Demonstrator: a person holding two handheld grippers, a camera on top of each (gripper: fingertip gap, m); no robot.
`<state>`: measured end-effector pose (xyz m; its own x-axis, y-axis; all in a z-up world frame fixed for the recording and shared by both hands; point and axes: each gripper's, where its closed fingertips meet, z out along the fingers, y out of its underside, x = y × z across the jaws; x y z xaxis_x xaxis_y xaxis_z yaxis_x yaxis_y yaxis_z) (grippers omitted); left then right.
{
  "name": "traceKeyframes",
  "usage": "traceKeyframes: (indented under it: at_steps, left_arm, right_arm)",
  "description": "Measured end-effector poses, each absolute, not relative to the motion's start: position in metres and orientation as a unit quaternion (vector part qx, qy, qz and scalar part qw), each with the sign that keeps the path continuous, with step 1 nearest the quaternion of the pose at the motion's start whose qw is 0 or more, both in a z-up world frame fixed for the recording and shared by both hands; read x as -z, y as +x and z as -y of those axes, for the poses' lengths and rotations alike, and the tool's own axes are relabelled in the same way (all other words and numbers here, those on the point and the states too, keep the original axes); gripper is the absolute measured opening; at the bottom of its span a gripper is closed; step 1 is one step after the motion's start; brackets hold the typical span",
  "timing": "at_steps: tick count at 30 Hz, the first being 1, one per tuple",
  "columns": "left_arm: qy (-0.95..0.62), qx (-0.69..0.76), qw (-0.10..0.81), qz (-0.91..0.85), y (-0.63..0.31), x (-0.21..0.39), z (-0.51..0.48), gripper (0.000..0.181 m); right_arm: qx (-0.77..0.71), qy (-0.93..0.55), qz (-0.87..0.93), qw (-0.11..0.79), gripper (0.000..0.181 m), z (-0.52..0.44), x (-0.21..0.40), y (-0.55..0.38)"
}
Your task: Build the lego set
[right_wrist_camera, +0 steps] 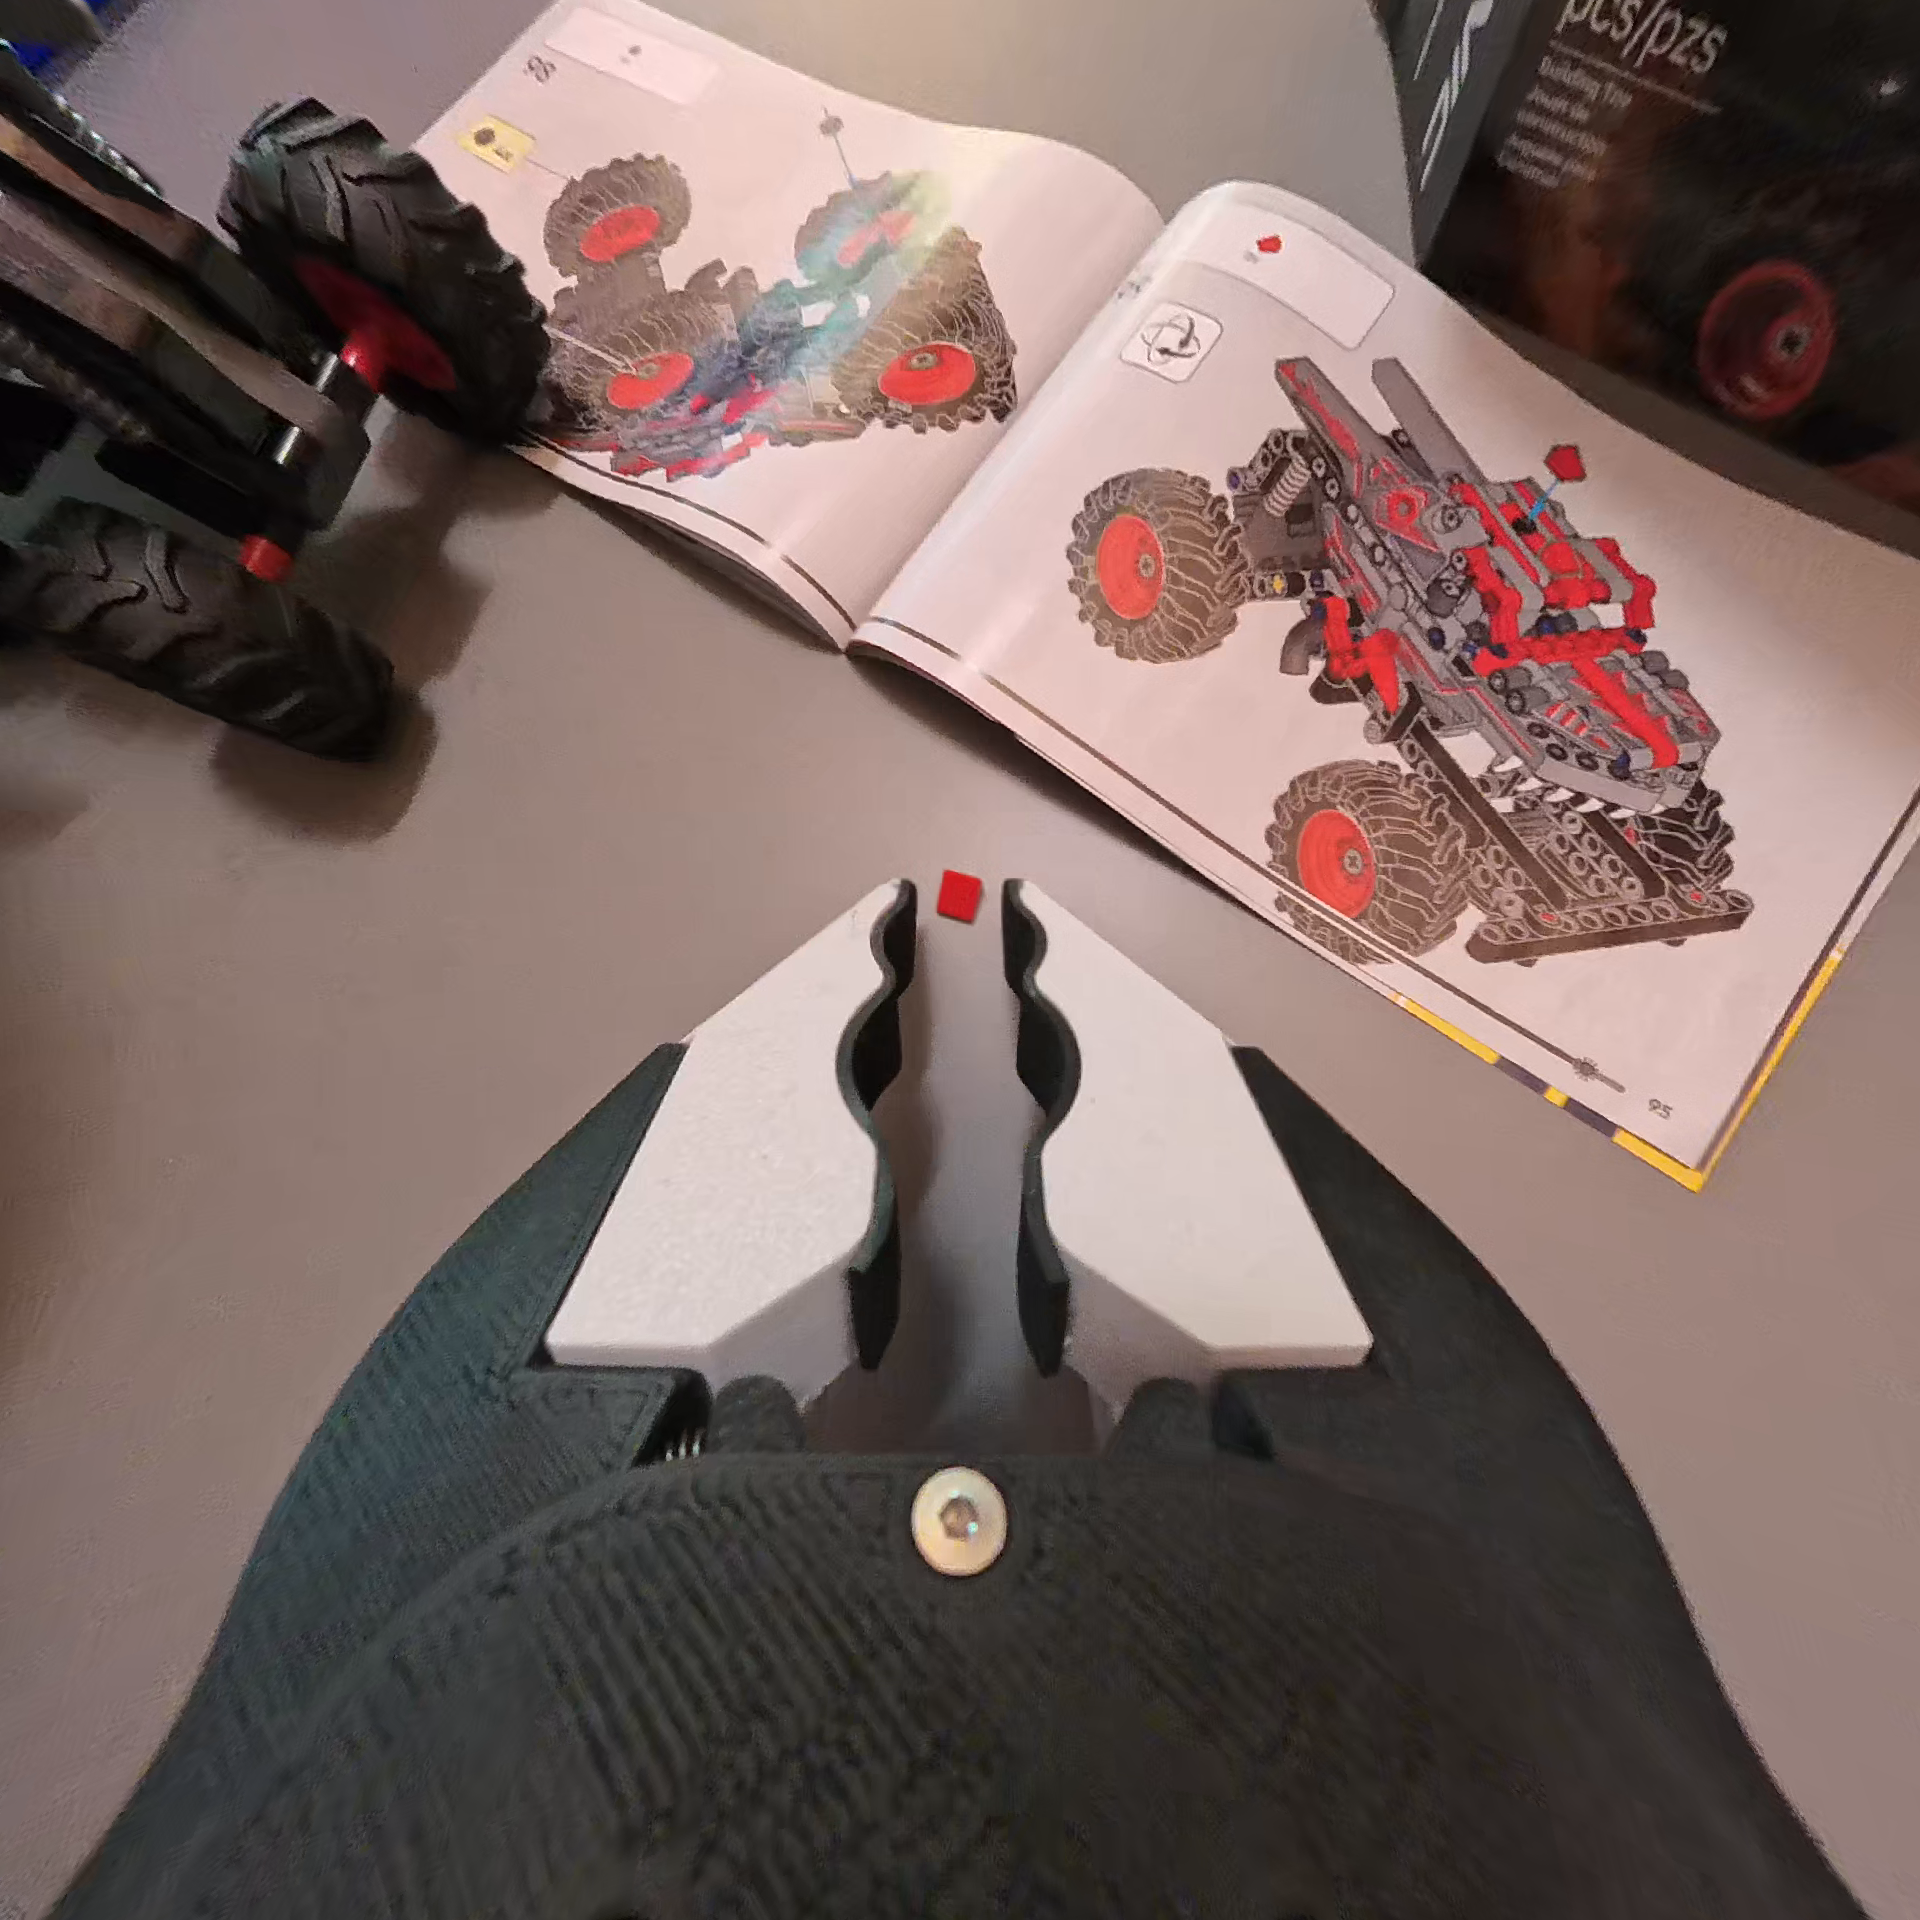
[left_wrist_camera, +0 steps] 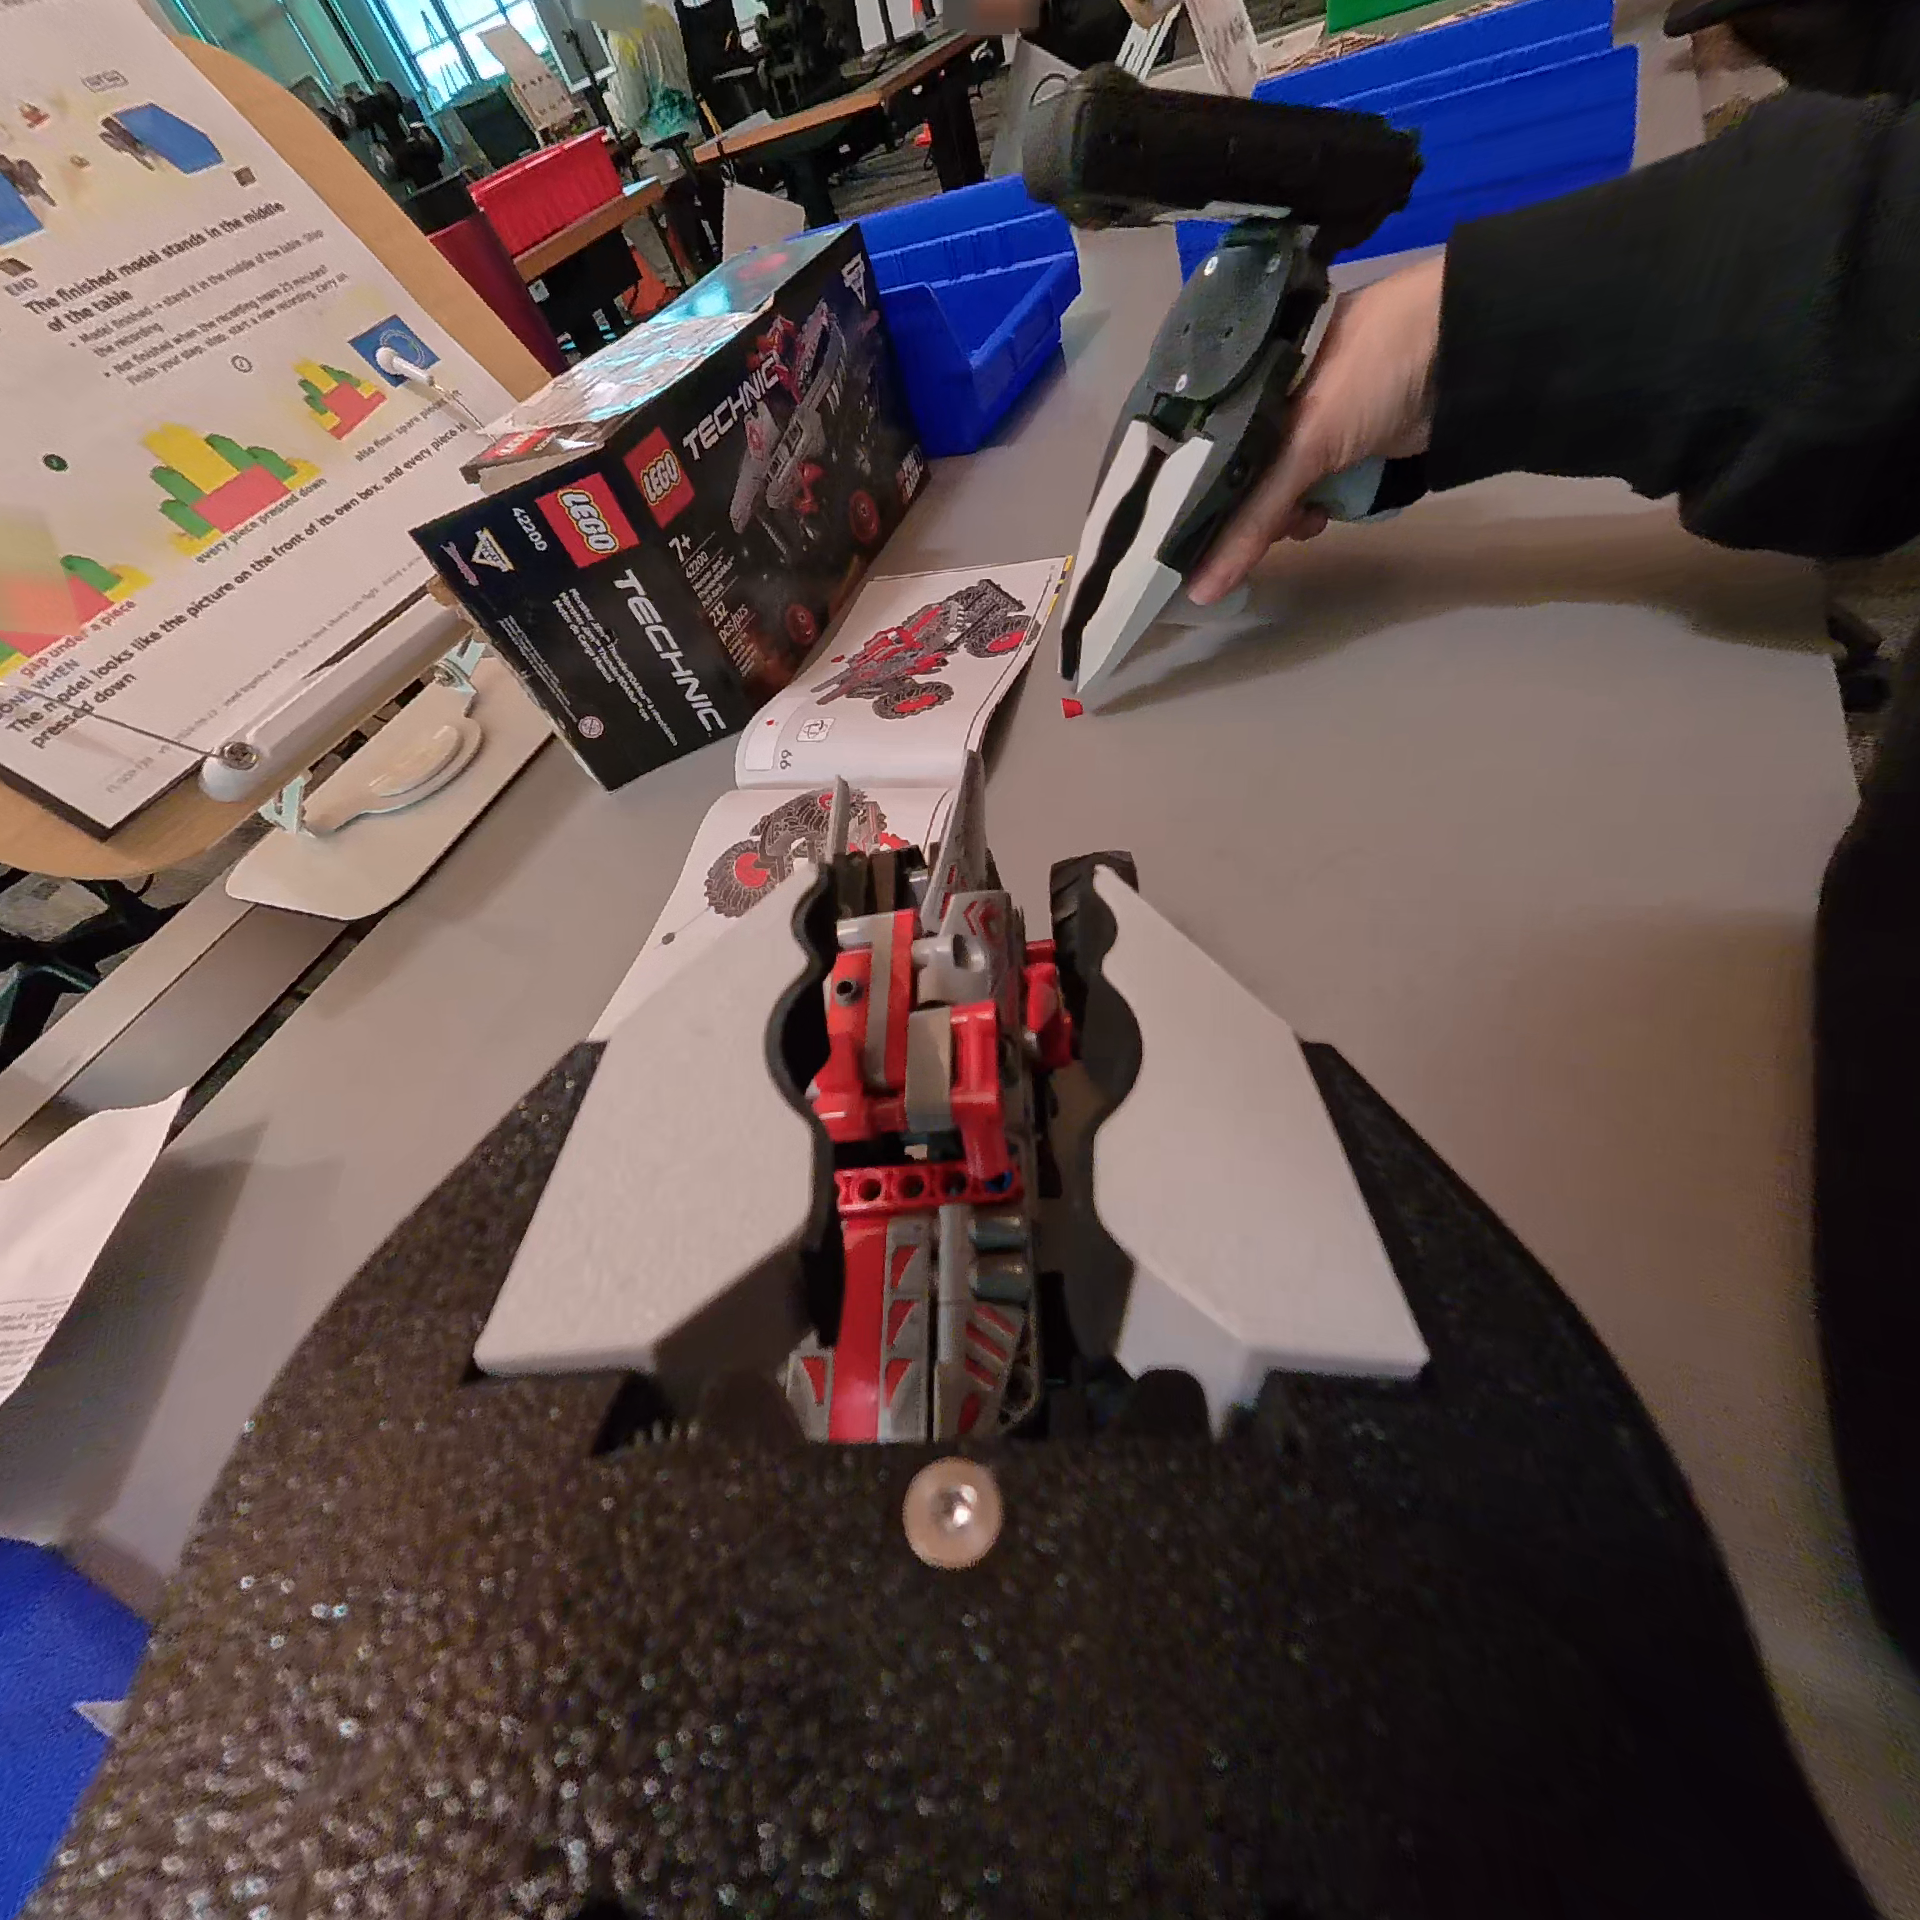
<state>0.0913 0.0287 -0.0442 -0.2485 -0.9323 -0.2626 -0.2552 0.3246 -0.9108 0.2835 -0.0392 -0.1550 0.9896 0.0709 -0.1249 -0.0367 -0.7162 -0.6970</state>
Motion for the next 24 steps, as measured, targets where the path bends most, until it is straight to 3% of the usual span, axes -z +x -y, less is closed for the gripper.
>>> traceKeyframes:
  at_steps: [24]
  left_arm:
    - [-0.438,0.380,0.434,-0.689,0.0917,0.0455,-0.0342,0.043]
  right_arm:
    - [-0.007,-0.918,0.009,0.397,0.008,0.0332,0.1642,0.2868]
